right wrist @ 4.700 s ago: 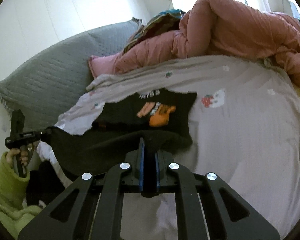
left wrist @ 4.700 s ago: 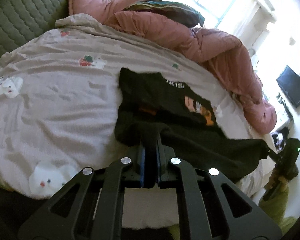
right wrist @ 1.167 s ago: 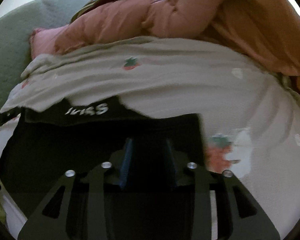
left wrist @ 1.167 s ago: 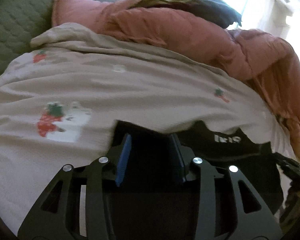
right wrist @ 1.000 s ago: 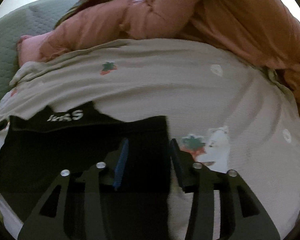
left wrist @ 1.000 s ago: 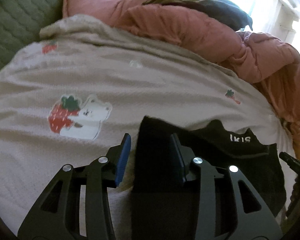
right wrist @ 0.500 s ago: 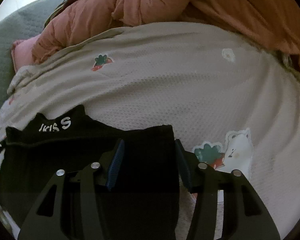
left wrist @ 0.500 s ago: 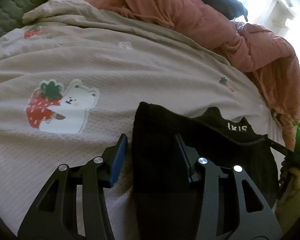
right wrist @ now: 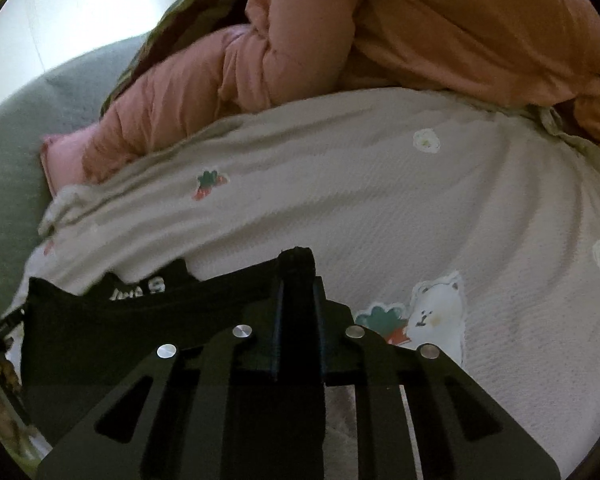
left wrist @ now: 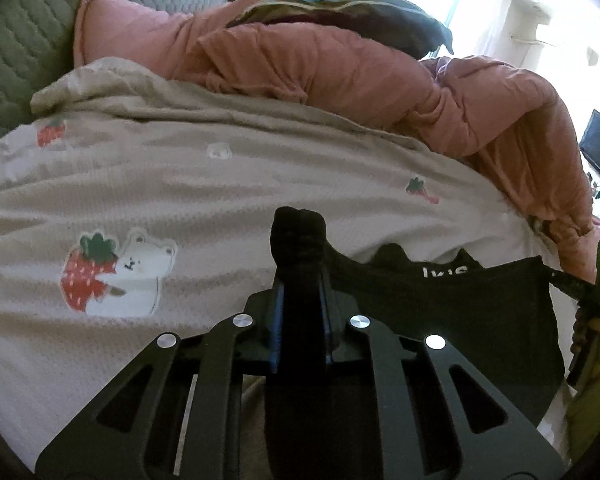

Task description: Fold small clothes

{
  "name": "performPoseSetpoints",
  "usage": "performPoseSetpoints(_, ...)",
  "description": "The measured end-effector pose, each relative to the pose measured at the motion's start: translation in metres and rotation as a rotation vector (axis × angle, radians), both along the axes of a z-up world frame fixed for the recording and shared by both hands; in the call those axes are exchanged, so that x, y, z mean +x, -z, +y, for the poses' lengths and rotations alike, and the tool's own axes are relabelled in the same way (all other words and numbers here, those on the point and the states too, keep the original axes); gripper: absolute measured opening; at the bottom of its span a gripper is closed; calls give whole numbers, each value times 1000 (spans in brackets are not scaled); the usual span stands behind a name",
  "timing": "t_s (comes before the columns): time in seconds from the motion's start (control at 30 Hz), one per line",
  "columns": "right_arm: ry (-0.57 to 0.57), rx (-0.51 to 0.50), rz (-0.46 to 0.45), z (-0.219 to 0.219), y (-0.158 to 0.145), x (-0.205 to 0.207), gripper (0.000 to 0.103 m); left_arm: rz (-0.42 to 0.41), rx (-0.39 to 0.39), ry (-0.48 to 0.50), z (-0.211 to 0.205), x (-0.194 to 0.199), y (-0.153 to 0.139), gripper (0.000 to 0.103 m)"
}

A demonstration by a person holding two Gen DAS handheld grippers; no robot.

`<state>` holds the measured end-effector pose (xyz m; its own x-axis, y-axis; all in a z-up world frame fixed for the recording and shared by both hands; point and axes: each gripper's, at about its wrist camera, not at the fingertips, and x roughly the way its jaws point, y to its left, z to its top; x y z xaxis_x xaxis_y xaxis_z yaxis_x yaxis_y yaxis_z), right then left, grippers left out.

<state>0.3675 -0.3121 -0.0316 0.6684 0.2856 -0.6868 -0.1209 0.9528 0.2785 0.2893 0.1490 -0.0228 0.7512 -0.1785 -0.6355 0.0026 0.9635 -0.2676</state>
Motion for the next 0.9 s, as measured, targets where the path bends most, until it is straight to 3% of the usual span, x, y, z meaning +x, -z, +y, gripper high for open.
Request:
performPoseSetpoints(0.27, 7, -81, 54, 11, 24, 7, 12, 118, 74, -38, 1, 18, 30, 8)
performPoseSetpoints(0.43, 0, -158, 69, 20, 30, 7, 14, 125, 82, -48, 3, 16, 36, 9)
performPoseSetpoints(0.6, 8, -212, 74, 22, 28, 2, 22, 116, 101, -58, 0, 10, 30, 12)
performPoseSetpoints(0.9, 20, -252, 49, 24, 14, -20, 47, 109, 133, -85, -5, -3, 17, 17)
